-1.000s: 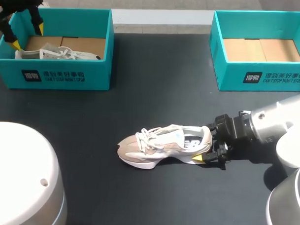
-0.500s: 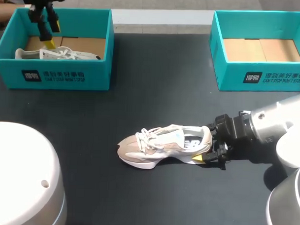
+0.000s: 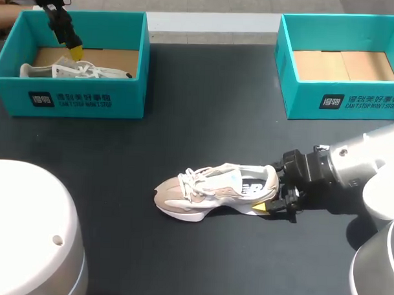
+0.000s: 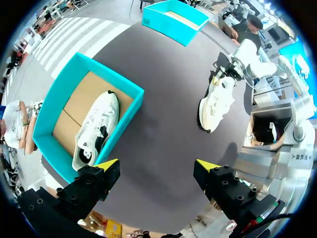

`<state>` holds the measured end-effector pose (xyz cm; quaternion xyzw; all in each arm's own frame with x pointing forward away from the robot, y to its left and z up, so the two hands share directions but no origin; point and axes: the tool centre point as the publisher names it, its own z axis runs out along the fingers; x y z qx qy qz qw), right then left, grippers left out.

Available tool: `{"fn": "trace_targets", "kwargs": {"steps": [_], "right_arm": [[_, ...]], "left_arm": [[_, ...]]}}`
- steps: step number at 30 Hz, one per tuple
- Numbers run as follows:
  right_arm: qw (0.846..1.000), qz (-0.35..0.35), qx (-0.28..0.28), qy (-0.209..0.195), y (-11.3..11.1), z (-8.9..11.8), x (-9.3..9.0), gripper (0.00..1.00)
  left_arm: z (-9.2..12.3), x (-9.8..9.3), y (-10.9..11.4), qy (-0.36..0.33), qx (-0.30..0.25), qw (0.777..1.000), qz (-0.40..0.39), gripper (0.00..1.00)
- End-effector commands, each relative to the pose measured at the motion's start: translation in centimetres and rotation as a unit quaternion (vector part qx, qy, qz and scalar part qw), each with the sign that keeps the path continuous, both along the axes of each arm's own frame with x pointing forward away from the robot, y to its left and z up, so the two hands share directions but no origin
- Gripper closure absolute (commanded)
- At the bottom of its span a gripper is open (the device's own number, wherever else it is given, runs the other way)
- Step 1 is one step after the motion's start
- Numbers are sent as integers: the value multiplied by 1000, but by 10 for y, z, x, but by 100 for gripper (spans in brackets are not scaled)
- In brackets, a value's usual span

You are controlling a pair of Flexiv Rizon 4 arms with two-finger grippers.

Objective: Take the shoe out of the shoebox, open the shoe tongue, remove and reinsert the insole, then place the shoe into the shoebox

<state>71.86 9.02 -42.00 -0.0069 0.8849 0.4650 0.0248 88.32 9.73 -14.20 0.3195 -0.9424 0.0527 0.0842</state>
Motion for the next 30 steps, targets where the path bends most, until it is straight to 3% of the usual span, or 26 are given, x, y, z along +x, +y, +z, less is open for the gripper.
{"fn": "trace_targets", "kwargs": {"steps": [1,5,7,24,27,30], "right_arm": [[1000,-1,-1,-1,2,-1,-1,100],[1000,-1,-1,-1,2,-1,-1,100],[1000,-1,-1,-1,2,-1,-1,100],[1000,-1,-1,-1,2,-1,-1,100],[1000,-1,-1,-1,2,-1,-1,100],[1000,-1,-1,-1,2,-1,-1,100]], "left_arm": [[-5,-7,-20,31,3,975,221,0],[-7,-17,-44,8,11,941,338,0],[-7,-15,-51,37,12,927,372,0],[-7,-15,-51,37,12,927,372,0],[-15,-19,-85,8,53,910,412,0],[-21,-23,-112,7,47,892,449,0]]}}
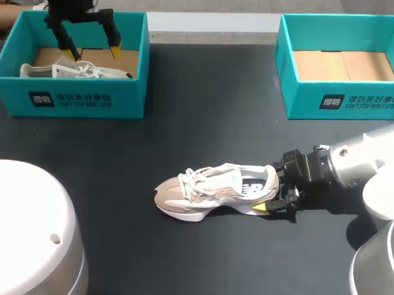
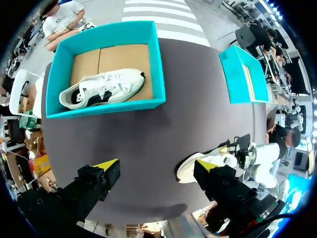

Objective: Take the shoe out of the shoebox, open the shoe tongue, remove and reinsert the insole, then place the shoe into the shoebox

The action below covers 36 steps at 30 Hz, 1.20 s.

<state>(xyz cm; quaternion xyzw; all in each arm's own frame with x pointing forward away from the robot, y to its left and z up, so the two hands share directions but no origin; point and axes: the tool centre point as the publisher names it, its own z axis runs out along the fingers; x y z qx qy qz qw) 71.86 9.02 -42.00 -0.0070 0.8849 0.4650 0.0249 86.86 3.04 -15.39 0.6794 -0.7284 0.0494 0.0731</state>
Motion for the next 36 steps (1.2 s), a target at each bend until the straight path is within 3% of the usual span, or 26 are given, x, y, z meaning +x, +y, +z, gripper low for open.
{"fn": "trace_targets", "kwargs": {"steps": [1,10,21,36], "right_arm": [[1000,-1,-1,0,2,-1,-1,100],[1000,-1,-1,0,2,-1,-1,100],[1000,-1,-1,0,2,-1,-1,100],[1000,-1,-1,0,2,-1,-1,100]], "left_arm": [[-11,-11,-55,-19,40,997,64,0],[-24,-29,-131,-27,66,996,48,0],[-56,-95,-207,-8,80,996,41,0],[-59,-100,-210,1,75,996,52,0]]}}
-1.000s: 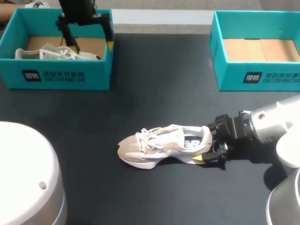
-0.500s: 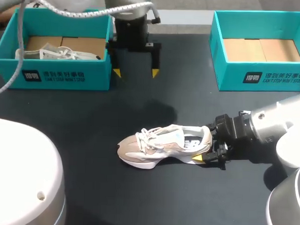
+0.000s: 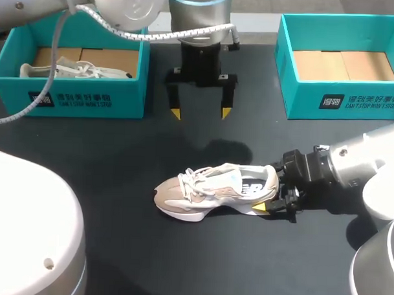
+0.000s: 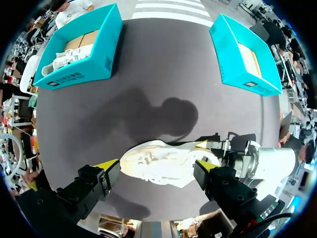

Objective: Take the shoe out of the shoebox, open the shoe tongue, remove and reinsert the insole, then place the shoe into the shoebox

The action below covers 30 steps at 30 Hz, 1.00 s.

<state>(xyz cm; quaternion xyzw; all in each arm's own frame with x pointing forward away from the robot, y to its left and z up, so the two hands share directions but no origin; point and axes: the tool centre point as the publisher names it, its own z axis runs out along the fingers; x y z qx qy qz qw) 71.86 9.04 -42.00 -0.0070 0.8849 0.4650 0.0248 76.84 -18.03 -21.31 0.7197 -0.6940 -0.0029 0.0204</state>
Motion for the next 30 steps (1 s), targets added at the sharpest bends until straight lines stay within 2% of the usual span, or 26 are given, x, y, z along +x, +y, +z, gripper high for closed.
{"fn": "trace_targets", "kwargs": {"steps": [1,2,7,14,20,25,30], "right_arm": [[1000,-1,-1,-1,2,-1,-1,100],[1000,-1,-1,-1,2,-1,-1,100],[1000,-1,-1,-1,2,-1,-1,100],[1000,-1,-1,-1,2,-1,-1,100],[1000,-1,-1,-1,2,-1,-1,100],[1000,-1,-1,-1,2,-1,-1,100],[1000,-1,-1,-1,2,-1,-1,100]], "left_arm": [[0,0,0,0,0,1000,0,0],[0,0,0,0,0,1000,0,0],[-23,-38,-11,5,18,1000,9,0],[-55,-59,-31,1,31,999,7,0],[-81,-66,-43,-9,56,998,2,0],[-99,-68,-54,-2,55,998,-20,0],[-109,-70,-66,-2,59,998,-28,0]]}}
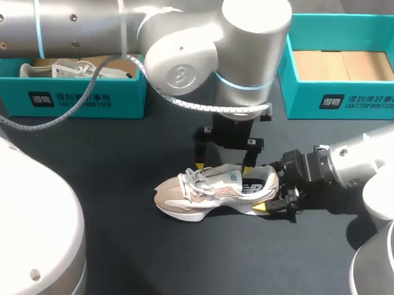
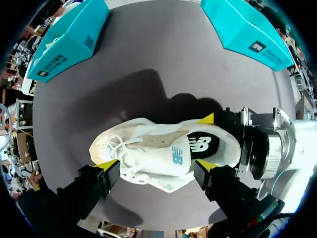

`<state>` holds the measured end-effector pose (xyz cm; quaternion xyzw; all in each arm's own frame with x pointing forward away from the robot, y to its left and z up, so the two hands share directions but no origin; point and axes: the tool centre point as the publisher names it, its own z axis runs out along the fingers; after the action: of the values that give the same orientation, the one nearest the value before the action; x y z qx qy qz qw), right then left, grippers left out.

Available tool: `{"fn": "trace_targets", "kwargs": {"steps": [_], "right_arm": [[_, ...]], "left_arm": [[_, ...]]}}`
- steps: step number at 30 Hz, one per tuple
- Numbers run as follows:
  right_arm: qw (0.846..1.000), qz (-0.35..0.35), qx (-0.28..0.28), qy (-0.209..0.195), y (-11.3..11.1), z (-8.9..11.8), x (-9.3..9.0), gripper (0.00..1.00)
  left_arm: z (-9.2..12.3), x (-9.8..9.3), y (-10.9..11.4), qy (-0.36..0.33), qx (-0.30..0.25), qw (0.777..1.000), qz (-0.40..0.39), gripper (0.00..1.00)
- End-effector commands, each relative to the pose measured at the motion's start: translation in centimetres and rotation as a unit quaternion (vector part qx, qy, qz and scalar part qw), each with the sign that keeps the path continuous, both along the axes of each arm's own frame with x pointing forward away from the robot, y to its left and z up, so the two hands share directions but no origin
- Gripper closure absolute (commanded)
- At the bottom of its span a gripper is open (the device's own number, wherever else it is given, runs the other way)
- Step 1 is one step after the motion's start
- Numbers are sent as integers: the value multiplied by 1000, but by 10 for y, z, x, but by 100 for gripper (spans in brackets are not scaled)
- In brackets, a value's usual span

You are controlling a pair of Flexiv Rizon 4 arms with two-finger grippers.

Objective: Take the shoe out of the shoebox, open the shoe tongue, remove and reinsert the insole, then place the shoe into the shoebox

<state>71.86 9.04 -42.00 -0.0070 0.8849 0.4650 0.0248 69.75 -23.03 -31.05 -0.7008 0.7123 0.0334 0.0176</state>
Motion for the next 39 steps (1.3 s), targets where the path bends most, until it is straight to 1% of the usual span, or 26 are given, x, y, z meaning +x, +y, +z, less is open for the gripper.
{"fn": "trace_targets", "kwargs": {"steps": [1,5,9,16,26,31,36,39], "right_arm": [[1000,-1,-1,-1,2,-1,-1,100],[1000,-1,-1,-1,2,-1,-1,100],[1000,-1,-1,-1,2,-1,-1,100],[1000,-1,-1,-1,2,-1,-1,100],[1000,-1,-1,-1,2,-1,-1,100],[1000,-1,-1,-1,2,-1,-1,100],[1000,-1,-1,-1,2,-1,-1,100],[1000,-1,-1,-1,2,-1,-1,100]], "left_arm": [[-13,1,-17,-2,14,1000,0,0],[-21,1,-20,-7,20,1000,1,0],[-29,3,-20,-14,37,999,11,0],[-40,6,-19,-17,43,999,26,0],[-54,-1,-16,-16,72,997,21,0],[-54,-7,-5,-18,87,996,29,0],[-46,-9,11,-26,101,993,47,0],[-42,-10,21,-36,120,991,51,0]]}}
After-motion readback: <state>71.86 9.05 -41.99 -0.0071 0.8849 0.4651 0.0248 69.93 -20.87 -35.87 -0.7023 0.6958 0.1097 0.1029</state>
